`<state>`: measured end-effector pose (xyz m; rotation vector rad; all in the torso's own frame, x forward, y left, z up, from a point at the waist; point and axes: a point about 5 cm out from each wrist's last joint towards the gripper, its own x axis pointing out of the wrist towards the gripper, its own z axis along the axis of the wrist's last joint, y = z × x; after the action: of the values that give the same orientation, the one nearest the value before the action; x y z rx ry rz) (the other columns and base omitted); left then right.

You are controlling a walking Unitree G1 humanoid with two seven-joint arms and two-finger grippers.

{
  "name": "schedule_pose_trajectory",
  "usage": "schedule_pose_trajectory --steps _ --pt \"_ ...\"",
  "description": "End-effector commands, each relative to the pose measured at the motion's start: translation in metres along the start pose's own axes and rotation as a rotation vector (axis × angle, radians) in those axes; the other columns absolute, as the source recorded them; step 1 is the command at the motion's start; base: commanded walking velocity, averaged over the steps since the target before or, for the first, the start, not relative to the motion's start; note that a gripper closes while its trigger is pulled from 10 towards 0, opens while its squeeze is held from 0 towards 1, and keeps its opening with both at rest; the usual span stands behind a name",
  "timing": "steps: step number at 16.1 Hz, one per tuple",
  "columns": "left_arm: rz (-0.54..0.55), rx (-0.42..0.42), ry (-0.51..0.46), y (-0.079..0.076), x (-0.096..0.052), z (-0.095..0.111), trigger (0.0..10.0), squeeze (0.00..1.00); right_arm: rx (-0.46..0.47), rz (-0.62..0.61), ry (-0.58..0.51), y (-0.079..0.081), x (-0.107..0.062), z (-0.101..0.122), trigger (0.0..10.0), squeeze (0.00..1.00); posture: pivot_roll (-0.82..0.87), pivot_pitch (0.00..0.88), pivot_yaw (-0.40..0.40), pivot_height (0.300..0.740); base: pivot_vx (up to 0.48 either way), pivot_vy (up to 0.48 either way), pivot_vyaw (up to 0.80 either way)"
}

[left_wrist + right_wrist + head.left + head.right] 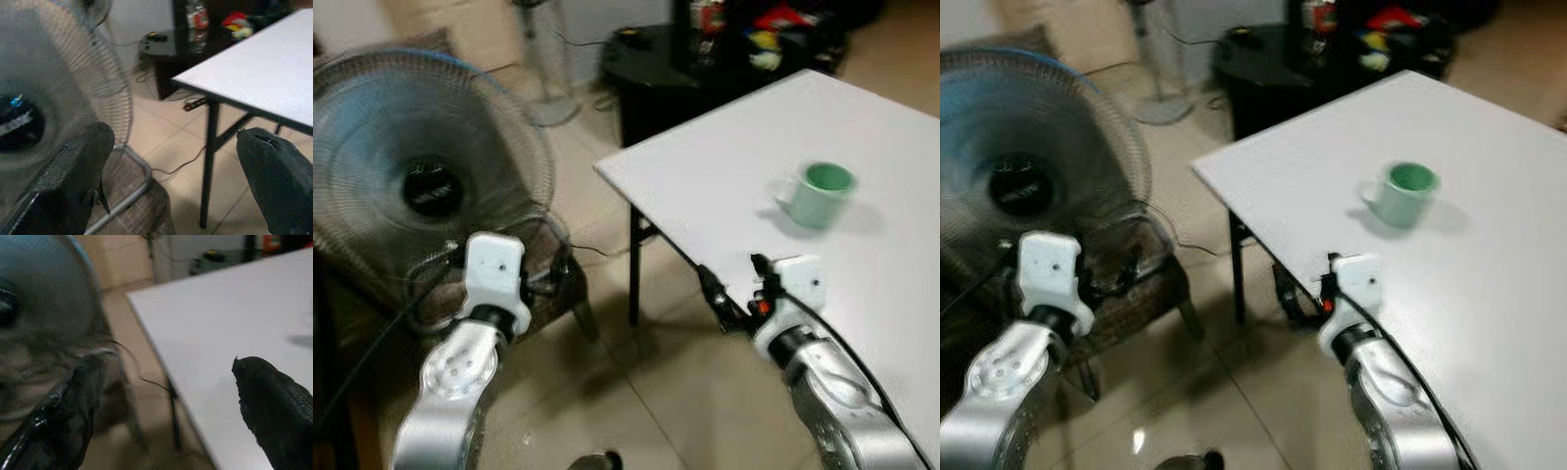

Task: Setting the table

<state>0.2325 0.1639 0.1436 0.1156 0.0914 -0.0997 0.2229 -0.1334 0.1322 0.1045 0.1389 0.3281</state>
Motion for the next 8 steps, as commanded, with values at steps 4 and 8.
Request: schedule_pose_trajectory --steps 4,8 --pt "0.072 -0.005 0.047 0.012 -0.014 -0.007 10.0 0.00 -0.005 0.053 0.031 0.003 0.001 -0.007 10.0 0.00 0.07 0.041 0.010 0.740 0.000 0.000 0.80" --pt "0.027 -0.027 0.033 0.009 -0.011 -0.007 10.0 1.00 0.007 0.010 0.043 -0.002 0.004 -0.011 10.0 1.00 0.03 0.011 0.042 0.740 0.000 0.000 0.80"
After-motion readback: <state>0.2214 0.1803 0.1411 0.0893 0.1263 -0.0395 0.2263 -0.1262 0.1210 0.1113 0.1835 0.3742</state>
